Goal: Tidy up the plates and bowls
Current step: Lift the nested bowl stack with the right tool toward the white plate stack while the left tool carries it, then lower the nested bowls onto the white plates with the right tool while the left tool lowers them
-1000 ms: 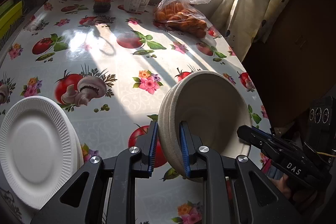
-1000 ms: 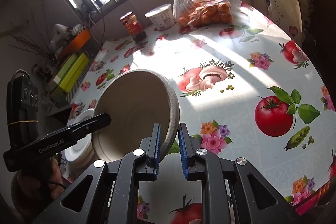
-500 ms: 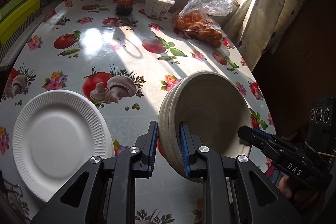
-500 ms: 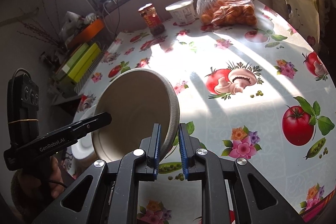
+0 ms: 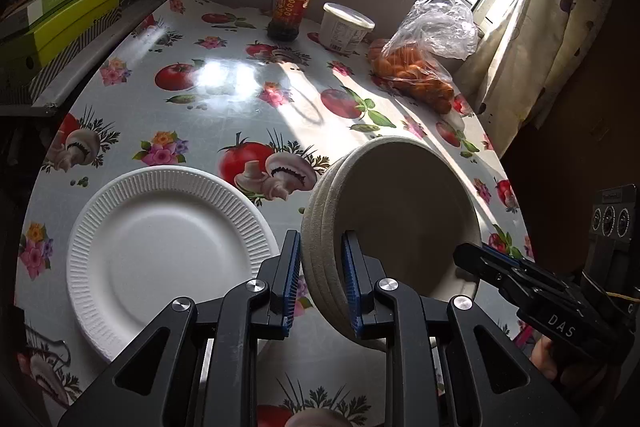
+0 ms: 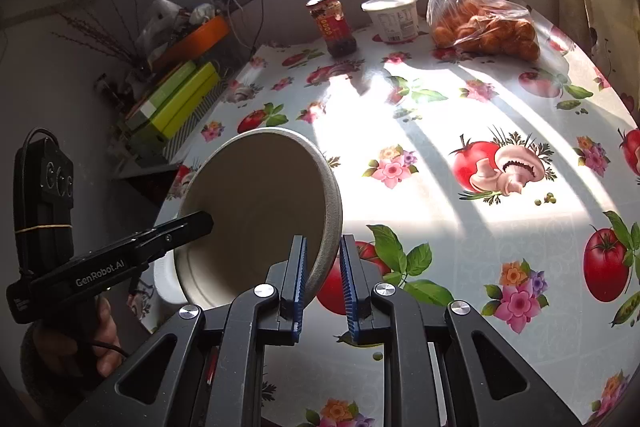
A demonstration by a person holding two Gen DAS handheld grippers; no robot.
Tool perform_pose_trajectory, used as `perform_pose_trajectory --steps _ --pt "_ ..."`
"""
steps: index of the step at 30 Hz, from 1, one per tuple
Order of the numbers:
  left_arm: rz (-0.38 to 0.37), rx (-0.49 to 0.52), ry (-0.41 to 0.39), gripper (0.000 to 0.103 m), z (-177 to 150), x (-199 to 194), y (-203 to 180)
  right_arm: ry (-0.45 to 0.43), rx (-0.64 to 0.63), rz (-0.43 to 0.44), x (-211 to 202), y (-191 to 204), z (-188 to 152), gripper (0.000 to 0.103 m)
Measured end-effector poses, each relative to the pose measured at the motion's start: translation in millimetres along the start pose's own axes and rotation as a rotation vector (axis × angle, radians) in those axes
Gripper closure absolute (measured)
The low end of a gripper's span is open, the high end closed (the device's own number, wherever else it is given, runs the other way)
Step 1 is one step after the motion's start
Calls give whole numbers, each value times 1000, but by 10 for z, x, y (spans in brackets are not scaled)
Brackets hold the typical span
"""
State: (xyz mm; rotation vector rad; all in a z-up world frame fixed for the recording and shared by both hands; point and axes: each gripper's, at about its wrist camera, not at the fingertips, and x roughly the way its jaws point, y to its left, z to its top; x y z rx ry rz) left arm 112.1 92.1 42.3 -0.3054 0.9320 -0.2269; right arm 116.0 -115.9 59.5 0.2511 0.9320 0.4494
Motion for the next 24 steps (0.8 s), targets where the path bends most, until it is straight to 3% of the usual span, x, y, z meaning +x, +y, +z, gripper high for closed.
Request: perform_pose_trajectory --steps 24 --pt "119 -137 -54 81 -122 -349 698 84 -124 108 493 683 108 86"
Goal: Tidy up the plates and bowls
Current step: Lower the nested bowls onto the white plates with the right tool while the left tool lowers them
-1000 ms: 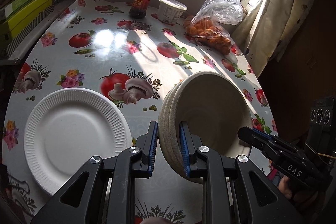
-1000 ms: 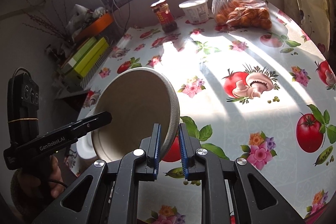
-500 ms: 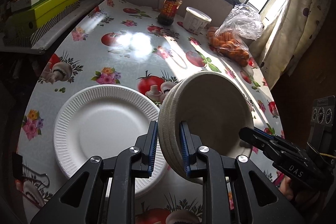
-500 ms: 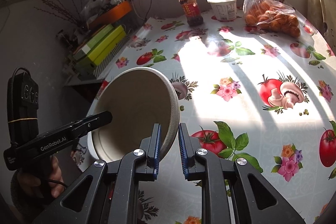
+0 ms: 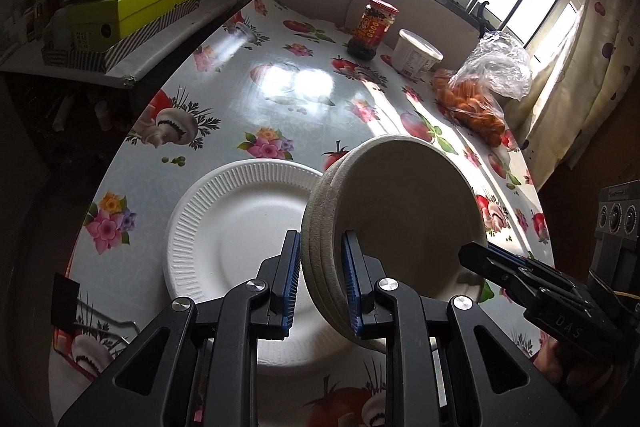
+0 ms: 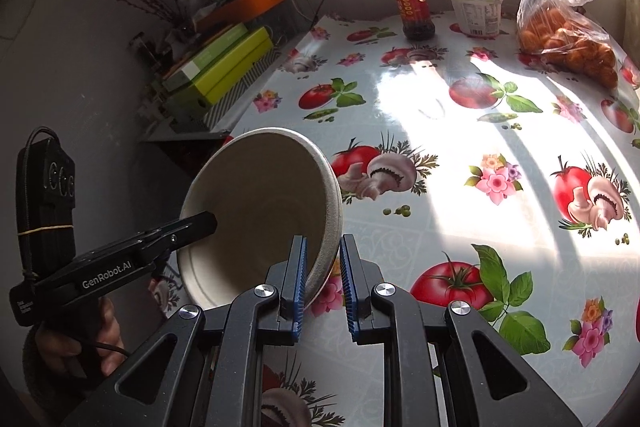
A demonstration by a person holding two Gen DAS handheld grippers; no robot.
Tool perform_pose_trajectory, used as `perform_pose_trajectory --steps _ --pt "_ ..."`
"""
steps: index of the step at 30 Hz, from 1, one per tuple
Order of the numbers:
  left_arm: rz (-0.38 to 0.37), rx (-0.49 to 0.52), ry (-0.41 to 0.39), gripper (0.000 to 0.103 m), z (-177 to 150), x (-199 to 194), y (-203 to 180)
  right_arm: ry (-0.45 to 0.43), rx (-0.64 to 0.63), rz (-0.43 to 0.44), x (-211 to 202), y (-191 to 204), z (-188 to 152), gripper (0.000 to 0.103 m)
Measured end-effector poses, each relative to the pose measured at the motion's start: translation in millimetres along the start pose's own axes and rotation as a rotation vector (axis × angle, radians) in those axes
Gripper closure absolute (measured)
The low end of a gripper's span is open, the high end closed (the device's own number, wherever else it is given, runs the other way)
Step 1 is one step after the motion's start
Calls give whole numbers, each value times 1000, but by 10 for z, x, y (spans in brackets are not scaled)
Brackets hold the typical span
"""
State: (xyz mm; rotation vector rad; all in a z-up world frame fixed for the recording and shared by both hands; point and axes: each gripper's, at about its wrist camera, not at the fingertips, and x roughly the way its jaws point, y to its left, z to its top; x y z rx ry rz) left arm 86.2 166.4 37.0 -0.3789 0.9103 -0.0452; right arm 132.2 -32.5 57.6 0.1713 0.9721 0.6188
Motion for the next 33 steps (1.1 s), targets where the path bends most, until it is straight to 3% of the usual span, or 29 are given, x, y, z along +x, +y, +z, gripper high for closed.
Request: perform_pose_trajectory --steps 18,33 --pt "62 -88 -15 81 50 -77 458 81 -25 68 440 290 133 86" --pt "69 -113 22 81 89 52 581 135 -5 61 624 297 201 86"
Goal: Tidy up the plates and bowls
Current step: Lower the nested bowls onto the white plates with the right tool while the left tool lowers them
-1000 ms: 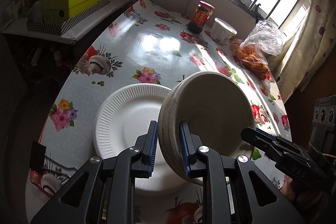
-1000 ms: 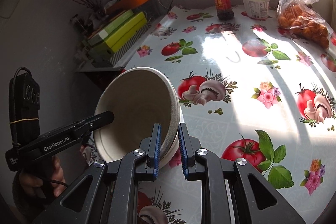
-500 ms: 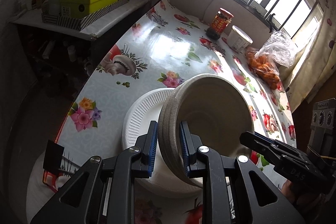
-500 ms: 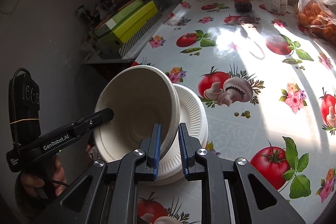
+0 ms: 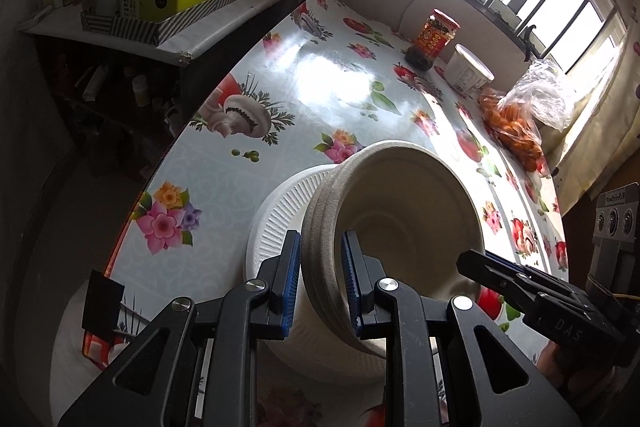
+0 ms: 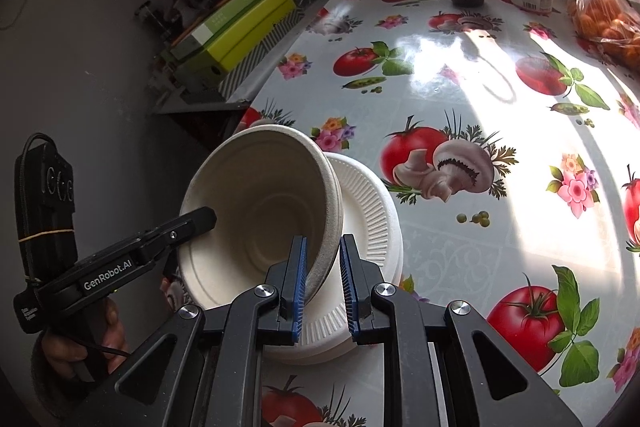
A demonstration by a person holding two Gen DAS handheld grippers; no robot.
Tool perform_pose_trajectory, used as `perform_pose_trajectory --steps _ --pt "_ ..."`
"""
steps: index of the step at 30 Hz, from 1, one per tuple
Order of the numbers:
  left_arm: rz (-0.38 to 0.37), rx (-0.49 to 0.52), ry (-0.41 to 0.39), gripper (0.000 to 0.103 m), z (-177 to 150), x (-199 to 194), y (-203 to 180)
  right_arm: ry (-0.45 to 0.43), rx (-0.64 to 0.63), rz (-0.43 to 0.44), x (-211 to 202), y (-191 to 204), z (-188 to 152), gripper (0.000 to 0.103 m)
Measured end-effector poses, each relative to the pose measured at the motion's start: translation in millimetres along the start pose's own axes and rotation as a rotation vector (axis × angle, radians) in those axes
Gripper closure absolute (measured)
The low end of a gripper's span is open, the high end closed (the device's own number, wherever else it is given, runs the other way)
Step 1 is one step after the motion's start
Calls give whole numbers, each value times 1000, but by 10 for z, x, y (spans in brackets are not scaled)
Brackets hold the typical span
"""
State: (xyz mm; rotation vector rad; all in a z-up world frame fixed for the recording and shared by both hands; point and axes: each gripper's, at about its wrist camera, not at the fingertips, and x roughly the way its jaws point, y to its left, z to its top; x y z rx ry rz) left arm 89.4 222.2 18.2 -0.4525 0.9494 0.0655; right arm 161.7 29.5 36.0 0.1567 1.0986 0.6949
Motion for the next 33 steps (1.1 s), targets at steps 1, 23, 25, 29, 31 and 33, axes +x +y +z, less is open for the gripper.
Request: perform_pose_trajectory --steps 1,23,25,29,31,33 --pt "-1 -2 0 81 3 5 6 2 1 0 6 -3 4 86" --pt "-2 -27 20 81 60 83 56 1 13 5 47 -1 65 84" --pt "0 -24 17 81 59 82 51 0 13 4 45 -1 67 84" --pt "2 -26 15 81 62 78 57 0 13 7 40 0 75 83" --pt "4 -27 12 81 64 75 57 -1 10 6 41 6 78 83" --pt "6 -24 10 81 65 67 60 -6 8 4 35 9 78 80"
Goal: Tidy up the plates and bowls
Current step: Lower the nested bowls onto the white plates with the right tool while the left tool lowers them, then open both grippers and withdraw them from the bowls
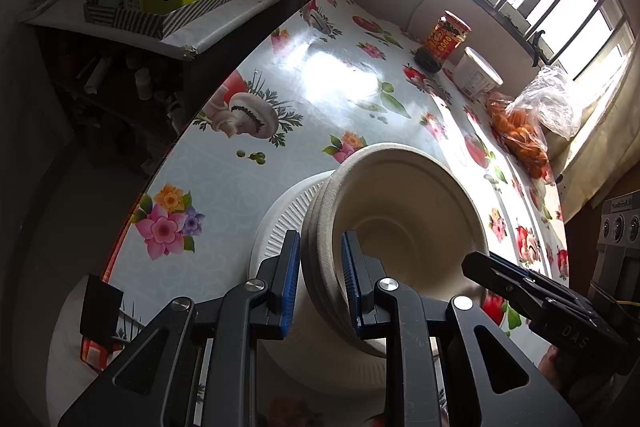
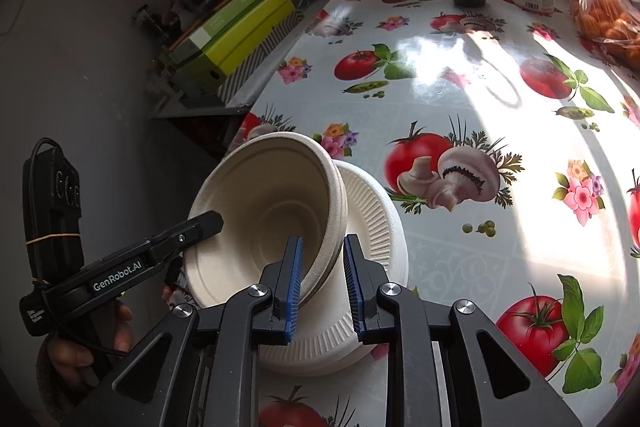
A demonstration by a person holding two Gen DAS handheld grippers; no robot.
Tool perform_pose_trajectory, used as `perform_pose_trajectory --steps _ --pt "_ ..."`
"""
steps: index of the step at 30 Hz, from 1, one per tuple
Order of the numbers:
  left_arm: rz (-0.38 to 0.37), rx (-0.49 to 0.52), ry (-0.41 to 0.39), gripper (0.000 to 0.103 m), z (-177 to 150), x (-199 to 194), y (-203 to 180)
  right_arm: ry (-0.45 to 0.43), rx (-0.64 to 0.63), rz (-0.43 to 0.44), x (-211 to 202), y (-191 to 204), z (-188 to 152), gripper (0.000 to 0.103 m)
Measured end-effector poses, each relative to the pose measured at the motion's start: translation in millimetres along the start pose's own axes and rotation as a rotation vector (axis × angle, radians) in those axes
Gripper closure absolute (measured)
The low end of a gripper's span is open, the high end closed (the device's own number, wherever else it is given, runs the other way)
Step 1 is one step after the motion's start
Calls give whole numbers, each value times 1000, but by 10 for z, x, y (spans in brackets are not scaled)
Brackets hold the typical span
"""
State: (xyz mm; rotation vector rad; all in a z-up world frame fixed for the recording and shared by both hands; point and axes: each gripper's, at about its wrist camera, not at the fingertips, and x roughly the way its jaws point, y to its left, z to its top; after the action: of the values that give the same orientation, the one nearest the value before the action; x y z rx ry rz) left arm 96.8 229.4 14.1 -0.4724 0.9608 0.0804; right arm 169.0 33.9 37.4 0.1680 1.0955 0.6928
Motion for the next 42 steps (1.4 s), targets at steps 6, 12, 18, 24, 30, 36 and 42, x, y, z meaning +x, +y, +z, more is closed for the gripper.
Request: perform_pose_trajectory --steps 6,12,18,24,30,36,42 --pt "7 14 -19 76 4 -43 -26 -14 -2 0 -34 -2 -9 71" --pt "18 16 -29 76 0 -69 -32 -19 0 -1 -50 -8 -30 69" --pt "23 22 -58 60 -23 -132 -52 -40 -17 -10 -87 -1 -53 65" --pt "55 36 -97 60 -56 -217 -80 -78 -50 -36 -148 25 -99 61" --pt "95 63 -140 60 -151 -327 -146 -112 -74 -38 -250 49 -175 59" --pt "129 91 -191 60 -295 -459 -223 -148 -100 -51 -362 64 -286 55" --pt "156 107 -210 60 -470 -547 -271 -172 -120 -65 -454 77 -435 52"
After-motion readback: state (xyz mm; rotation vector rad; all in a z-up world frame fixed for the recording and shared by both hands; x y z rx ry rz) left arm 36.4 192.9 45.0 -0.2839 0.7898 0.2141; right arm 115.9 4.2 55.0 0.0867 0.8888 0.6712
